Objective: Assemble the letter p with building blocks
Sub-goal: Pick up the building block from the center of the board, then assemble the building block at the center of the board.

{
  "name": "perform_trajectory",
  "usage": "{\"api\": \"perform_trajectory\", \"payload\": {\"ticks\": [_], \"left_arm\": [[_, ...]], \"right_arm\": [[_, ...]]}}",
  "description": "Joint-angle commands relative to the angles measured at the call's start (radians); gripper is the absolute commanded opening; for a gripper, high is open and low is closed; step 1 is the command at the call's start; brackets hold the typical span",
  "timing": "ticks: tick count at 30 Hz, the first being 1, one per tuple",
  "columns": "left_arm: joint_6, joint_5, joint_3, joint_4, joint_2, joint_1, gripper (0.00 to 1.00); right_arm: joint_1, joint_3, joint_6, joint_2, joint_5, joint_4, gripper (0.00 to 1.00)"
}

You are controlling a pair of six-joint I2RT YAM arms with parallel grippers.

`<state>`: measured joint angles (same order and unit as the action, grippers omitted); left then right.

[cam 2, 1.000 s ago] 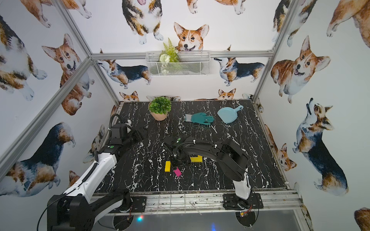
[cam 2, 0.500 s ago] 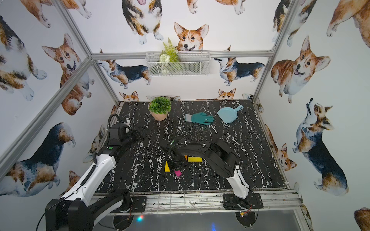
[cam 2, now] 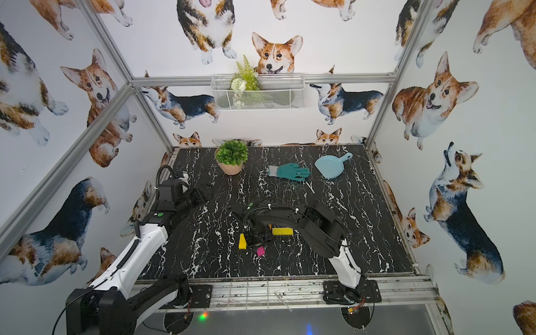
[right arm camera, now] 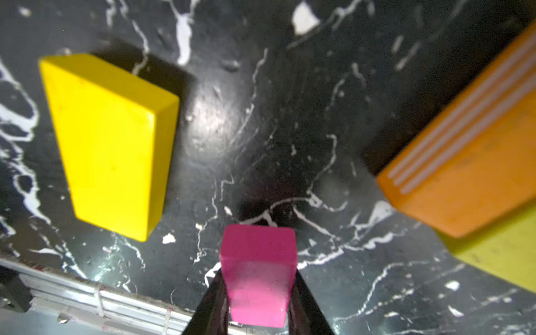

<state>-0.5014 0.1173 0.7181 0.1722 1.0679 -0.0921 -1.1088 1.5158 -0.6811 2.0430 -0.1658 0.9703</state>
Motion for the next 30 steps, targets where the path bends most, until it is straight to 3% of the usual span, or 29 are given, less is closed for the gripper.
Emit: {"api": "perform_trajectory", "payload": {"ticks": [1, 7, 15, 30], "left_arm": [[0.005, 0.002, 0.003, -0.021, 0.001, 0.002, 1.0], [0.003, 0.013, 0.003, -0.027, 0.004, 0.002, 1.0], [0.003, 0.017, 0.007, -0.022, 0.005, 0.002, 1.0], [0.001, 0.024, 0.006, -0.031, 0.015, 0.002, 1.0]], "right_arm": [[0.018, -0.036, -0.093, -0.056, -0.002, -0.016, 0.31], [0.096, -0.207, -0.206, -0.129, -0.101, -0.161, 0.31], [0.107, -0.217, -0.204, -0.076, -0.157, -0.191, 0.3], [0.153, -0.247, -0.229, -0.116, -0.064, -0.188, 0.25]]}}
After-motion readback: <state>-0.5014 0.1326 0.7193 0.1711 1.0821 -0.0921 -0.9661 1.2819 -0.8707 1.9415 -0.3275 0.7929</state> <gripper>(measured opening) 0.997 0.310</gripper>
